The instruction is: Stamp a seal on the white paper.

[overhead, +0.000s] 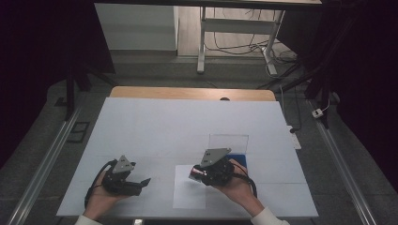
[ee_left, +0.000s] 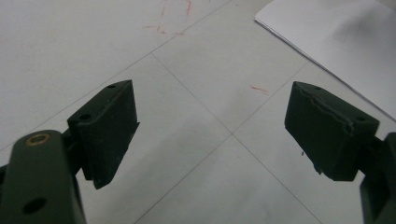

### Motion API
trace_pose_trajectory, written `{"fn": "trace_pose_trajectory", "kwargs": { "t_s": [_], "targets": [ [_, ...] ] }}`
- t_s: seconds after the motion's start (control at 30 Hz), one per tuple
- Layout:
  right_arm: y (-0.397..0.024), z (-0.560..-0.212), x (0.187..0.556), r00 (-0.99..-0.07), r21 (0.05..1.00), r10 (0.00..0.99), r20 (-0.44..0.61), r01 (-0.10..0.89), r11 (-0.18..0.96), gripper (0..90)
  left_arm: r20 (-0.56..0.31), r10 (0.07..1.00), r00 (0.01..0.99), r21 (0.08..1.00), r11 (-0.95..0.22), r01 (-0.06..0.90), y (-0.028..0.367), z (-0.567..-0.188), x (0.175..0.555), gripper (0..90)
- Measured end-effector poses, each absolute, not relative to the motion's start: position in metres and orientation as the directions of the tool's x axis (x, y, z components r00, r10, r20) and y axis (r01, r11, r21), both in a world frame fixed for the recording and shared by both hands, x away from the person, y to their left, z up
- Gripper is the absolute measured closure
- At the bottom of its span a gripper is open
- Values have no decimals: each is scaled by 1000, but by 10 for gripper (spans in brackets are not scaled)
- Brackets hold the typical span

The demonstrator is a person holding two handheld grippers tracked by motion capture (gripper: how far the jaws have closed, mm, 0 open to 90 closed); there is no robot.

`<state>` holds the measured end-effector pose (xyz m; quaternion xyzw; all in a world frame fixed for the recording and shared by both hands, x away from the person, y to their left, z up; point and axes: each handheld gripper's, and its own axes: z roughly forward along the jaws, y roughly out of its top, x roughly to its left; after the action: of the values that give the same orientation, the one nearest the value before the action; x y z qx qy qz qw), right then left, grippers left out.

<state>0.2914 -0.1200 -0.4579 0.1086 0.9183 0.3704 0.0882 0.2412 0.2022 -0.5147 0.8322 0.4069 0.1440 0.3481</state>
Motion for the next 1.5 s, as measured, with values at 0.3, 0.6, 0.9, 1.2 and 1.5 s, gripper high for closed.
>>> {"fn": "trace_pose_trajectory", "kwargs": {
  "t_s": [0.3,0.6,0.9,1.2,1.5],
  "targets": [
    [-113,-460,290,-964,693,252,-79,129,709,703,-44,778,627,697,-426,577,202,-515,241,174],
    [-108,-466,292,-966,672,249,-73,137,728,703,-44,777,628,694,-429,579,202,-515,241,174],
    [-104,-478,296,-967,648,244,-66,145,748,703,-40,773,634,686,-440,580,202,-516,242,174],
    [-100,-484,298,-967,636,248,-59,155,756,703,-42,771,636,683,-442,581,202,-516,242,173],
    [-97,-489,300,-966,626,251,-65,156,764,703,-47,771,635,686,-437,582,203,-516,242,173]
  ]
}}
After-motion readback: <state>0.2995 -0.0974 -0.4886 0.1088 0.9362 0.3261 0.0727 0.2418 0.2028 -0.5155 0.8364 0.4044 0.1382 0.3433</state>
